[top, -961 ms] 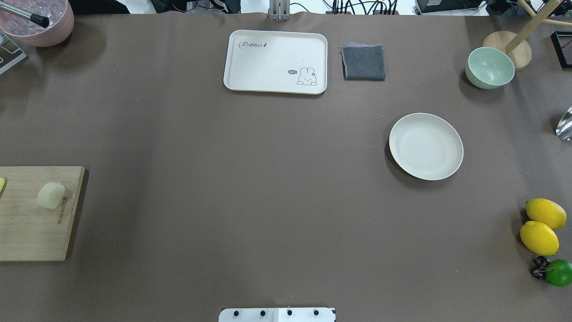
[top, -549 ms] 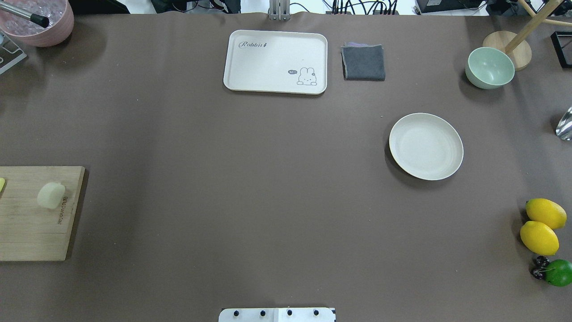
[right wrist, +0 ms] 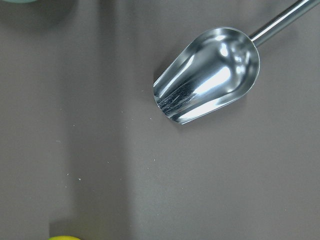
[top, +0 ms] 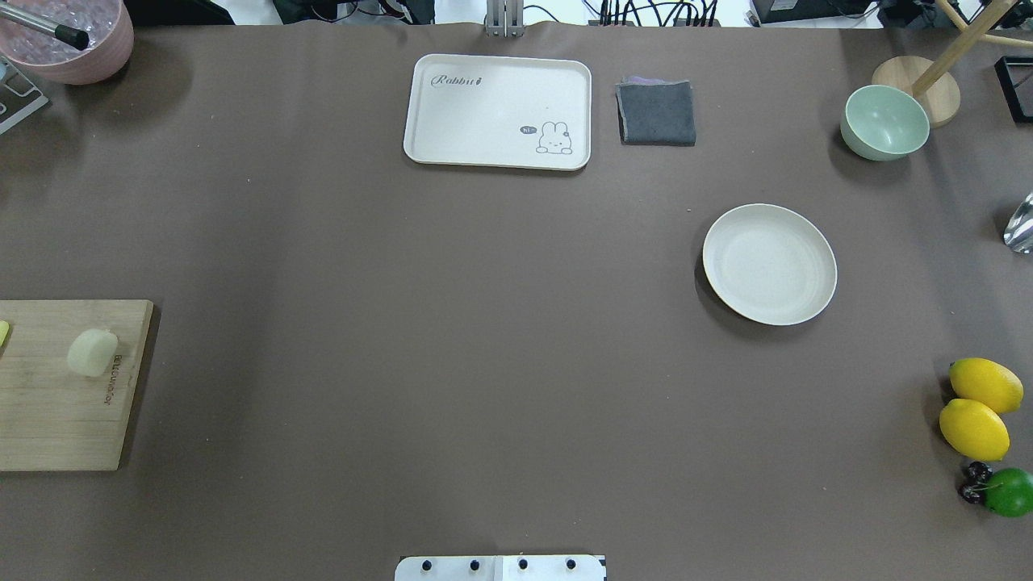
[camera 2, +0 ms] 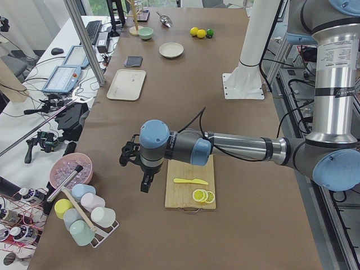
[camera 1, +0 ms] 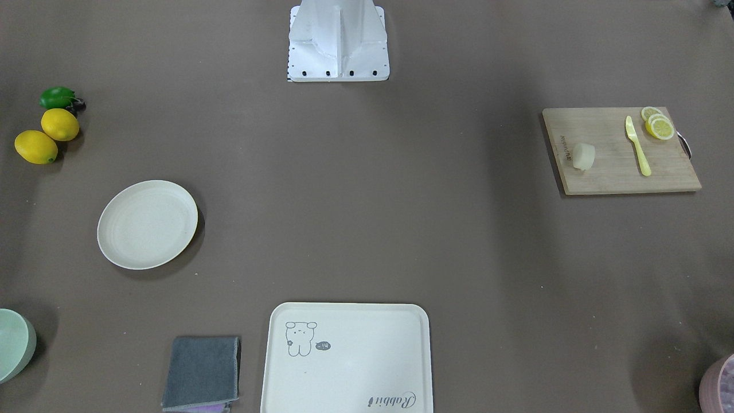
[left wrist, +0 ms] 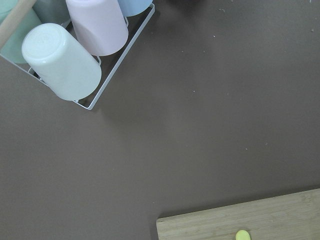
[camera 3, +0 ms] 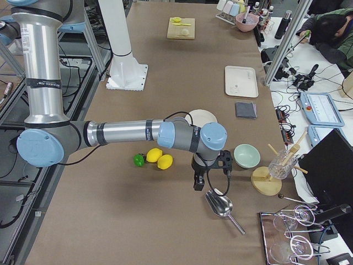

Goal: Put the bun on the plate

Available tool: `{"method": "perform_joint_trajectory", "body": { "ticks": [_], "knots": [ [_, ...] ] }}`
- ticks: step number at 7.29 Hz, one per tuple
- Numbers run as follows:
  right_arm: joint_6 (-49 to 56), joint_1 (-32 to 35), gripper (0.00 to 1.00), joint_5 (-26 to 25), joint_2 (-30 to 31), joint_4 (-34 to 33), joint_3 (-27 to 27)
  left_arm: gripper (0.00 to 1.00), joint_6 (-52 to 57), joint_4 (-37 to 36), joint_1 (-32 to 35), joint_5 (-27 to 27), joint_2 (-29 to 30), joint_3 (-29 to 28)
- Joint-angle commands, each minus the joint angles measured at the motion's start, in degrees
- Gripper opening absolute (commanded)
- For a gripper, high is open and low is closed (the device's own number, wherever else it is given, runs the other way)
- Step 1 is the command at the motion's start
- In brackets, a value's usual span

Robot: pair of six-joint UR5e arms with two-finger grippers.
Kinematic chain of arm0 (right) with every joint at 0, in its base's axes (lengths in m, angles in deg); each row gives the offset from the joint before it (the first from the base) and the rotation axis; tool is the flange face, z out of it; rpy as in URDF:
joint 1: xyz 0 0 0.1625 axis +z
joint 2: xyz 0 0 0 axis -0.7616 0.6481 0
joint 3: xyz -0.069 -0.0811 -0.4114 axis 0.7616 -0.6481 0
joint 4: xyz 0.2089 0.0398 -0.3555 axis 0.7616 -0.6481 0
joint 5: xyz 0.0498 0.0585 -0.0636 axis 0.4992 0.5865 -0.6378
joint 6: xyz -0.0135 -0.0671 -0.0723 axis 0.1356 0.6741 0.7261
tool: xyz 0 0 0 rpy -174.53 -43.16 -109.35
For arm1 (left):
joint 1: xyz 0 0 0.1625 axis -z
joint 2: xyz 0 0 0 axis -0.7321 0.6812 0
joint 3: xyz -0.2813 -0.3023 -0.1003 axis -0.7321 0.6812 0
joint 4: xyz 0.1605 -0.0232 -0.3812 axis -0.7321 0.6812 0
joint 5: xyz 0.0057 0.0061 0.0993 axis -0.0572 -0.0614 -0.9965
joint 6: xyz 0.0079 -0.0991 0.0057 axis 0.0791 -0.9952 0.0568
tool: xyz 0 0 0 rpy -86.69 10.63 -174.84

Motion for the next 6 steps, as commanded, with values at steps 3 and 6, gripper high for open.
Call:
{"method": "perform_joint_trajectory", "body": {
  "ticks": [3, 6],
  "knots": [
    [-0.03, 0.16, 1.0, -2.74, -0.07, 8.78, 1.02, 0.98, -0.21, 2.95, -0.22, -0.01, 0.81, 0.63],
    [-0.12, 0.25, 1.0, -0.57, 1.68, 8.88, 2.26, 0.98, -0.29, 11.61, -0.14, -0.27, -0.06, 1.17]
  ]
}}
